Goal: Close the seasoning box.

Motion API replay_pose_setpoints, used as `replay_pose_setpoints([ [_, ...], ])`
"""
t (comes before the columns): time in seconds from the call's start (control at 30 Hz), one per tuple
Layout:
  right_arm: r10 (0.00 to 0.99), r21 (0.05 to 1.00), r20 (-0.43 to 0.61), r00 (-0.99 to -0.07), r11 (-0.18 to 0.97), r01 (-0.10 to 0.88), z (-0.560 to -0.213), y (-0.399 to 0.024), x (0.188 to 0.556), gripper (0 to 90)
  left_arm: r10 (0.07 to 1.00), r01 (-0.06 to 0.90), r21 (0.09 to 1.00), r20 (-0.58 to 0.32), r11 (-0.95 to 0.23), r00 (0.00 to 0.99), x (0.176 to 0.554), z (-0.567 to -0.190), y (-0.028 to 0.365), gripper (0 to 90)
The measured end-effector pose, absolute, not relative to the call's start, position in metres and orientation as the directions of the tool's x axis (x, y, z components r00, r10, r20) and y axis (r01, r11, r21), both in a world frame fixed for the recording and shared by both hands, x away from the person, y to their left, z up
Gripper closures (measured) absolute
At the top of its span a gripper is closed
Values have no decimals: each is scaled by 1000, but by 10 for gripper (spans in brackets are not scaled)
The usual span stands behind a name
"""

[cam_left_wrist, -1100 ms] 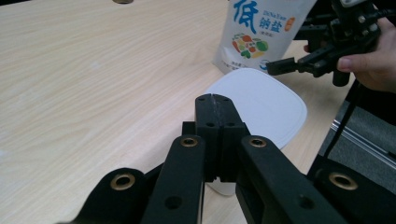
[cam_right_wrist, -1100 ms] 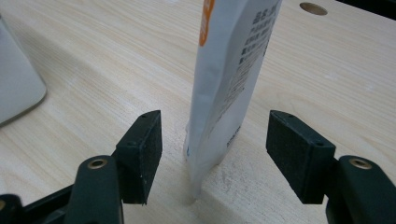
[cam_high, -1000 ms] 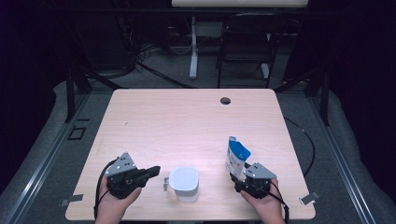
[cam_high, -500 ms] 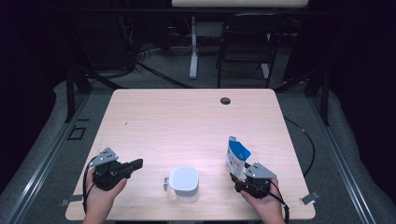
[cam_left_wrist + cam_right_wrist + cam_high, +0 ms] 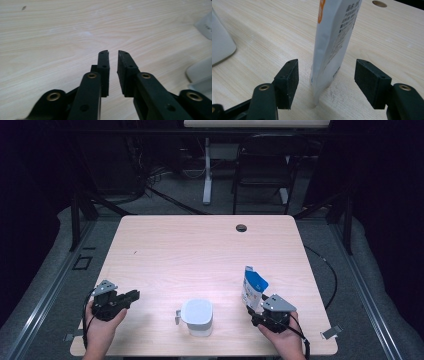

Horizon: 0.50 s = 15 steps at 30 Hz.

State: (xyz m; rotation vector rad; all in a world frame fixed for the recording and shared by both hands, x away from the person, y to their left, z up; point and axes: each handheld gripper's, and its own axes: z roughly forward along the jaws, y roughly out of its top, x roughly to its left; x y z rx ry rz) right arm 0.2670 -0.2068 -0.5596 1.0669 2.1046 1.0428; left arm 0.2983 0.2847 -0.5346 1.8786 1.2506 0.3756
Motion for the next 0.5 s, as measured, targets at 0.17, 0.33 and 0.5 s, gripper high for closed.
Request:
replay_pose_setpoints([
  [0.17,839,827,-126,-529,383,411,-560,-207,267,358,891,635,760,-185,-137,414,302,-548,292,706],
  [0.33,836,825,-133,-532,391,407,-560,-205,267,358,908,642,755,-165,-136,386,304,-559,295,590],
  [0.5,838,827,-135,-529,390,406,-560,-206,267,357,911,650,746,-155,-146,383,307,-567,295,509],
])
